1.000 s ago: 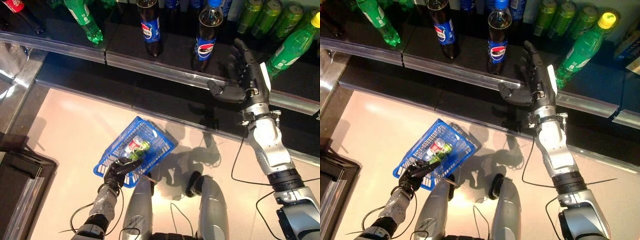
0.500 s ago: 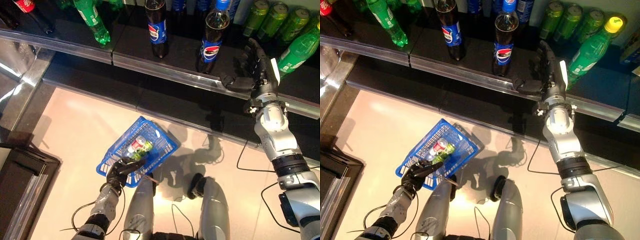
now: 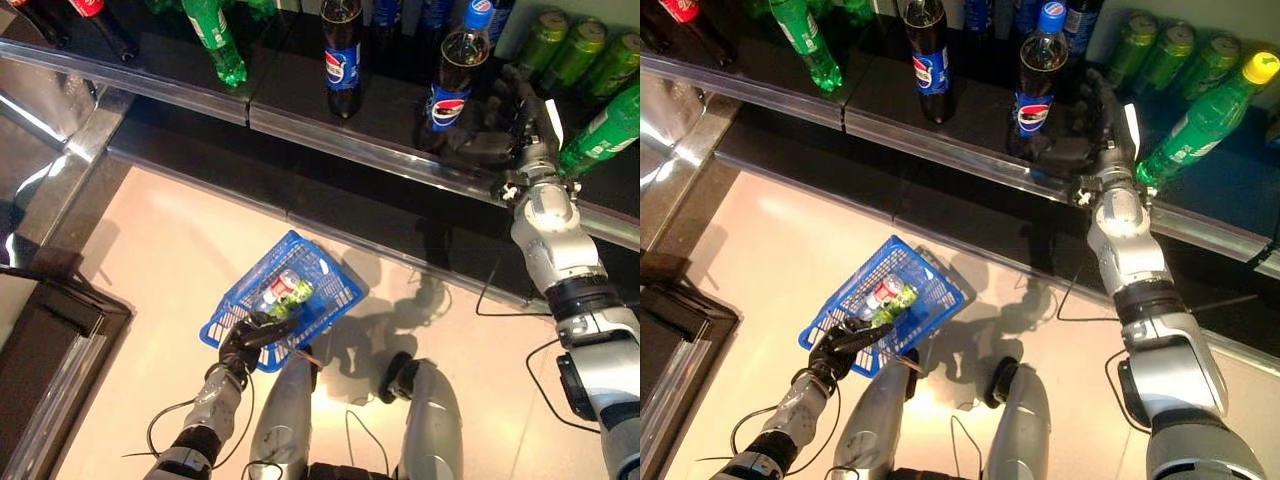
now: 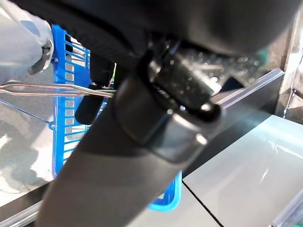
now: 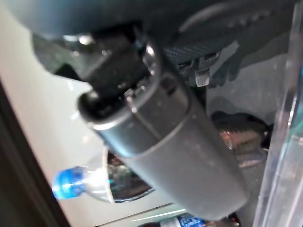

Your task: Pick up the drink and place into the basket.

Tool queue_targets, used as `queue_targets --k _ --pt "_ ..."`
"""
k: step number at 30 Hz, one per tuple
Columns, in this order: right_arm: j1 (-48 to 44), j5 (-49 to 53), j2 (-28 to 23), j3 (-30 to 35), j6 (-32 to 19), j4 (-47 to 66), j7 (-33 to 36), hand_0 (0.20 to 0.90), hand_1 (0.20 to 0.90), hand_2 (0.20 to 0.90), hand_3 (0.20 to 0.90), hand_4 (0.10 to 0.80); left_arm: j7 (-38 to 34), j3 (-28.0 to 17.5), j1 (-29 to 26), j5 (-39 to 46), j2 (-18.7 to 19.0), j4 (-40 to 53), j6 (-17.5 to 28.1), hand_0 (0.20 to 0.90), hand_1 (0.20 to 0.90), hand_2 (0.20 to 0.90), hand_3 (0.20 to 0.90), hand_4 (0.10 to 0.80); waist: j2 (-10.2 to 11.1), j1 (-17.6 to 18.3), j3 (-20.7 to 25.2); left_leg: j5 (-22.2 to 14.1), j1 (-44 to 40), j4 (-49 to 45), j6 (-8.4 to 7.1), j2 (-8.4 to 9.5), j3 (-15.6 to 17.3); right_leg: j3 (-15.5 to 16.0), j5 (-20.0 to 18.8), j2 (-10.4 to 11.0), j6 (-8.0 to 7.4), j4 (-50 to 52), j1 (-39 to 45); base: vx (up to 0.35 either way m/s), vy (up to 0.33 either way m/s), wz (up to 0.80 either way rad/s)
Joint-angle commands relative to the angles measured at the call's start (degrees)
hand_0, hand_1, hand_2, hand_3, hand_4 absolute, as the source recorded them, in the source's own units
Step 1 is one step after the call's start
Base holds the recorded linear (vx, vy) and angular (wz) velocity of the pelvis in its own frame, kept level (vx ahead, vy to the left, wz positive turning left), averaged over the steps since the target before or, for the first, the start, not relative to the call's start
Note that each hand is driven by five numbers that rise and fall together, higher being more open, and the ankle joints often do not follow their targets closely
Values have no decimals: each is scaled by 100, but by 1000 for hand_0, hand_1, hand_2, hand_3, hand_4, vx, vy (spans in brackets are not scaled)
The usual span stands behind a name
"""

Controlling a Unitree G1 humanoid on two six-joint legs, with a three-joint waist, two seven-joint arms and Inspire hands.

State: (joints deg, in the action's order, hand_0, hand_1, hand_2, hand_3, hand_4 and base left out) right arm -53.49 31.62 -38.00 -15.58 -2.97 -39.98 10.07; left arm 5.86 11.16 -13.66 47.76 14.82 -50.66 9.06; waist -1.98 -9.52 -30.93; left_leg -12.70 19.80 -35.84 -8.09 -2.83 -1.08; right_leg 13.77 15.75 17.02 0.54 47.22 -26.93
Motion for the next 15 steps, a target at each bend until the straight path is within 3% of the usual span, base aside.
queue_targets --k 1,2,3,5,6,8,10,11,15 --pt "-1034 84 -552 55 -455 192 -9 900 900 900 900 800 313 332 926 -239 880 700 230 300 300 300 200 100 -149 -336 115 603 398 -128 607 278 102 52 -711 124 -269 -654 438 78 -10 8" --pt "-1037 85 -548 45 -460 182 -9 900 900 900 900 800 311 331 931 -238 879 697 228 300 300 300 200 100 -147 -338 123 432 349 -195 575 281 64 -13 -562 105 -341 -576 471 -79 15 3" --pt "-1087 73 -558 13 -465 136 -3 900 900 900 900 800 312 339 918 -234 887 707 228 300 300 300 200 100 -147 -352 114 586 396 -114 612 285 95 61 -716 130 -274 -662 439 71 -9 3" --pt "-1227 118 -550 -80 -450 24 11 900 900 900 900 800 287 374 894 -239 920 747 206 300 300 300 200 100 -129 -407 118 358 350 -148 608 301 31 31 -588 134 -363 -602 476 -5 -4 4" --pt "-1284 104 -562 -108 -457 -26 -2 900 900 900 900 800 287 381 877 -232 936 748 205 300 300 300 200 100 -127 -422 114 491 409 -77 652 299 60 112 -746 166 -300 -680 430 -77 0 4" --pt "-1353 87 -550 -159 -453 -76 7 900 900 900 900 800 255 406 857 -226 950 747 202 300 300 300 200 100 -119 -447 117 293 377 -144 634 299 7 56 -610 161 -391 -591 439 40 -21 9" --pt "-1435 52 -541 -211 -453 -121 25 900 900 900 900 800 250 412 835 -231 972 756 198 300 300 300 200 100 -115 -472 114 454 450 -69 680 299 23 143 -768 188 -326 -667 379 0 -13 17" --pt "-1489 21 -528 -262 -447 -161 33 900 900 900 900 800 242 425 830 -206 987 761 187 300 300 300 200 100 -118 -487 116 264 388 -130 661 301 -22 72 -609 166 -406 -578 409 -4 -1 6" --pt "-1642 138 -526 -348 -400 -280 86 900 900 900 900 800 242 445 818 -152 999 767 211 300 300 300 200 100 -129 -523 116 254 382 -88 676 317 -46 85 -622 174 -417 -623 410 20 -2 0"
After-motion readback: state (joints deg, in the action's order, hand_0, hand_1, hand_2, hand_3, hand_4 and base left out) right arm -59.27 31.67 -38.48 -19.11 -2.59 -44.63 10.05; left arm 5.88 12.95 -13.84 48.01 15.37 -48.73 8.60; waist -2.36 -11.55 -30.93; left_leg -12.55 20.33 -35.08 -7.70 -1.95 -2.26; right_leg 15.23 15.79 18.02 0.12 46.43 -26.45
